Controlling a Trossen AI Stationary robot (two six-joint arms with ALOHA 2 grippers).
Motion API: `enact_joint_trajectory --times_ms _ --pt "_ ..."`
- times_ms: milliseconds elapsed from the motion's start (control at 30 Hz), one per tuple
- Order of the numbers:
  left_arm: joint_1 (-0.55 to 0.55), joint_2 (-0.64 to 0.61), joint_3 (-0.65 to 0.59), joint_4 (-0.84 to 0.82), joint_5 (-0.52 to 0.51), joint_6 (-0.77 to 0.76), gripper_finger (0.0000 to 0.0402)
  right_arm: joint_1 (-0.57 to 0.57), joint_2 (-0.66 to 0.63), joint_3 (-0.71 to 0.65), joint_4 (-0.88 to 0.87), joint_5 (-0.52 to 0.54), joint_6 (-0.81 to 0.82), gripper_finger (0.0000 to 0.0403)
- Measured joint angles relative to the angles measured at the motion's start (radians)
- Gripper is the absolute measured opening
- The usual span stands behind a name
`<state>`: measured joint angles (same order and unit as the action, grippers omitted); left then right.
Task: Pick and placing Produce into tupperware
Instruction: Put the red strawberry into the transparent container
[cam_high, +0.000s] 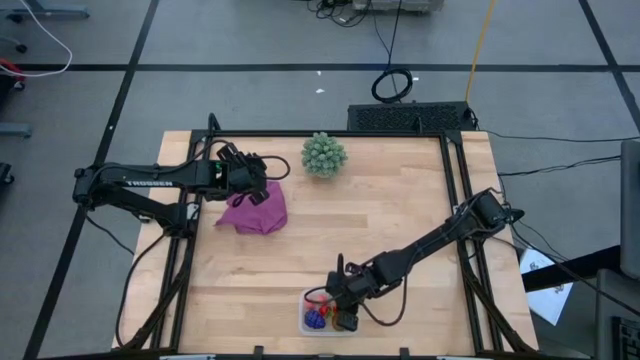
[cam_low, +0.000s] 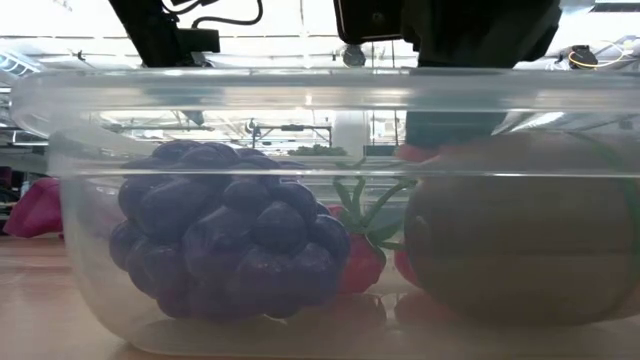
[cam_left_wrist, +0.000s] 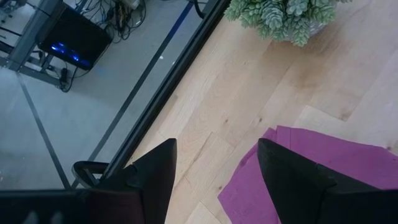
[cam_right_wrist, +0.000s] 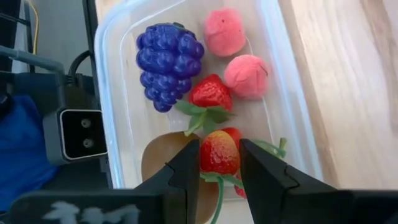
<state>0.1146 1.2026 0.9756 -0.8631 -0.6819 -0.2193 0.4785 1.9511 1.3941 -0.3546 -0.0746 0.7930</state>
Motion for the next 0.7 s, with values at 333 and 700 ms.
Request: enact_joint_trajectory --times_ms 333,700 --pt "0.0 0.0 0.0 0.0 0.0 -0.002 0.023 -0.028 0.0 -0.031 0.019 -0.051 0.094 0.0102" --pt "0.0 0.0 0.0 0.0 0.0 -0.001 0.023 -0.041 0.0 -0.067 0.075 -0.087 0.106 0.0117"
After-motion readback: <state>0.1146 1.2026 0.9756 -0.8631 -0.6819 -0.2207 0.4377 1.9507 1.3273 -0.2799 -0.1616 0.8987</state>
